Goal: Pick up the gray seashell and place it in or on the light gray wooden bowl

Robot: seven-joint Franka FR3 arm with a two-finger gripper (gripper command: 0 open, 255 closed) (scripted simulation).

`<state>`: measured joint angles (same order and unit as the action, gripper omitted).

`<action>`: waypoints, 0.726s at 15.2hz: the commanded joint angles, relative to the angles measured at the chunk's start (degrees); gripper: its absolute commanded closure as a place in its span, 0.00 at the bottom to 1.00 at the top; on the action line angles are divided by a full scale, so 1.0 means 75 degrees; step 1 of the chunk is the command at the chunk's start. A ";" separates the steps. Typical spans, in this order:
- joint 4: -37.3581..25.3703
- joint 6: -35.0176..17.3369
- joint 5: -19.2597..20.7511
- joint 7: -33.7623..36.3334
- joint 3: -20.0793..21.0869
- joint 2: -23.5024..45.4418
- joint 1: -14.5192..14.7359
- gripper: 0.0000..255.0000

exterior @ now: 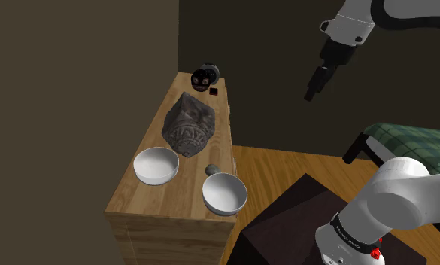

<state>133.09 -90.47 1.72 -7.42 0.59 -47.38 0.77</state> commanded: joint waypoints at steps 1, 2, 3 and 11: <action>0.0000 0.0000 0.0000 0.0000 0.0000 0.0000 0.0000 0.00; 0.0219 -0.0274 -0.0042 -0.0011 -0.0030 0.0045 0.0015 0.00; 0.0429 -0.0550 -0.0084 -0.0024 -0.0060 0.0101 0.0031 0.00; 0.1759 -0.2872 -0.0477 -0.0211 -0.0273 0.1015 0.0206 0.00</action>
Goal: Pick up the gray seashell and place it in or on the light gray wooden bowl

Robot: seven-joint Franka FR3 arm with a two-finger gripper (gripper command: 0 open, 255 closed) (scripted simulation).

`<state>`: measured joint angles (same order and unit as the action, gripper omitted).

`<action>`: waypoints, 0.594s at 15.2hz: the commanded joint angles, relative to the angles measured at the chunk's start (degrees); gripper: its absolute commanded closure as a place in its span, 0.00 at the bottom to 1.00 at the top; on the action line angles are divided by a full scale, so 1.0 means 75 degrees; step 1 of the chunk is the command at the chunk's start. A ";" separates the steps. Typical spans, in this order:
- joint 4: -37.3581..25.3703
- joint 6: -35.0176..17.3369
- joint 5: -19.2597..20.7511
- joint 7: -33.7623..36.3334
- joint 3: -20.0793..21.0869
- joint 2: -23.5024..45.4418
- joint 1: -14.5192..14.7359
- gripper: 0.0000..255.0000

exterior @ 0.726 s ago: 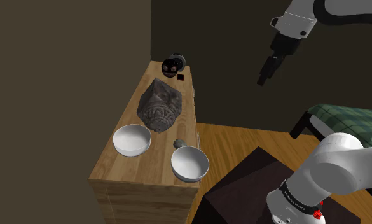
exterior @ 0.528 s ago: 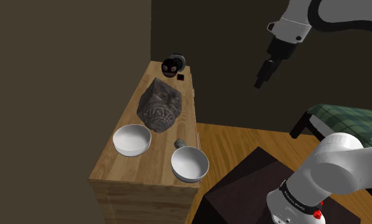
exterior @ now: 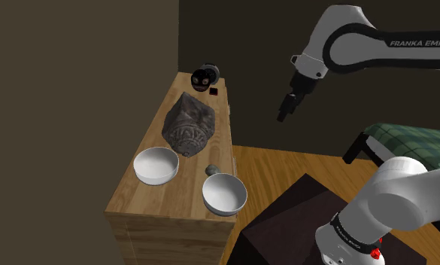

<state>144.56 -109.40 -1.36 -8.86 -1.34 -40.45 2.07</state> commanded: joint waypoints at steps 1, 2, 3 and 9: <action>0.0349 -0.0651 -0.0125 -0.0056 -0.0041 0.0266 0.0064 0.00; 0.0457 -0.0957 -0.0190 -0.0097 -0.0067 0.0455 0.0097 0.00; 0.0553 -0.1264 -0.0258 -0.0141 -0.0093 0.0657 0.0135 0.00; 0.0867 -0.3107 -0.0809 -0.0537 -0.0274 0.2140 0.0453 0.00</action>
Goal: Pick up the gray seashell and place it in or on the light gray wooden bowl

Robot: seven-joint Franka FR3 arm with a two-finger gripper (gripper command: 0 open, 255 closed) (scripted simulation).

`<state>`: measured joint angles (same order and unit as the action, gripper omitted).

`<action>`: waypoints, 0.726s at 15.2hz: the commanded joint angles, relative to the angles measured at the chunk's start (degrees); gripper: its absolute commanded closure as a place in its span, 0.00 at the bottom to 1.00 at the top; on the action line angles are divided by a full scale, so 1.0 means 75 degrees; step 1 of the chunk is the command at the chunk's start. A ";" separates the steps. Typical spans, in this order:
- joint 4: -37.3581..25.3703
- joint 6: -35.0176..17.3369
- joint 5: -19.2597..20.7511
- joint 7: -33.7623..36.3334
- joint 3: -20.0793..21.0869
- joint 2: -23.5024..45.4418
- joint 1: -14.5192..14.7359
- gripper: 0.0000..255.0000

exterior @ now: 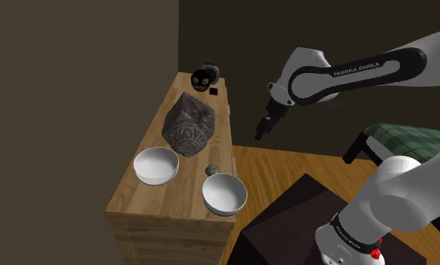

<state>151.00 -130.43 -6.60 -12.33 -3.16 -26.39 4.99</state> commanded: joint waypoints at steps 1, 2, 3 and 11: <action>0.0015 -0.0601 -0.0238 -0.0171 -0.0067 0.0553 0.0135 0.00; 0.0007 -0.0893 -0.0380 -0.0279 -0.0105 0.0848 0.0212 0.00; -0.0014 -0.1178 -0.0538 -0.0400 -0.0143 0.1152 0.0295 0.00; -0.0718 -0.3007 -0.2655 -0.2051 -0.0265 0.3765 0.0946 0.00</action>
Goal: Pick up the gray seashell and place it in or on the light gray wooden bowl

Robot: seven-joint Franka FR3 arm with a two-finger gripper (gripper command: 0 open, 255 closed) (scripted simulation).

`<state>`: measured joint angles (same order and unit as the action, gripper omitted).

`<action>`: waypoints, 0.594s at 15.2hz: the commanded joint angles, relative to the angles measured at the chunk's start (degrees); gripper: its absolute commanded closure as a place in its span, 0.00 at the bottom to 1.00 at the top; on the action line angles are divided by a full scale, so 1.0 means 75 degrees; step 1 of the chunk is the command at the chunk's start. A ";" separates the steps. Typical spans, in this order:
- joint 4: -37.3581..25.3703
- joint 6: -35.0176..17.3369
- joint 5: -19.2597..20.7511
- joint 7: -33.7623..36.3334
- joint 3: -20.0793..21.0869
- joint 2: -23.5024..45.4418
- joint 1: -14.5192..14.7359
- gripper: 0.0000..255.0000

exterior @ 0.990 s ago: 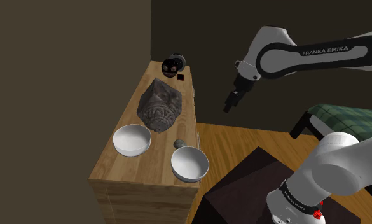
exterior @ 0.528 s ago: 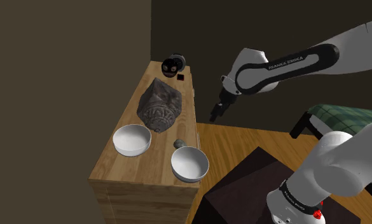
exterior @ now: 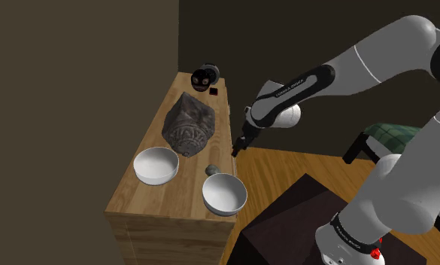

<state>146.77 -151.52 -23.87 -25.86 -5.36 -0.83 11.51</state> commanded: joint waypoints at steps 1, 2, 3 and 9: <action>-0.0310 -0.0348 -0.0707 -0.0528 0.0083 0.0691 0.0103 0.00; -0.0480 -0.0485 -0.1060 -0.0811 0.0160 0.1025 0.0107 0.00; -0.0662 -0.0610 -0.1402 -0.1088 0.0262 0.1356 0.0082 0.00; -0.1943 -0.1186 -0.2946 -0.2431 0.1088 0.3280 -0.0349 0.00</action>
<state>134.09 -159.48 -43.82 -42.19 1.56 20.91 9.56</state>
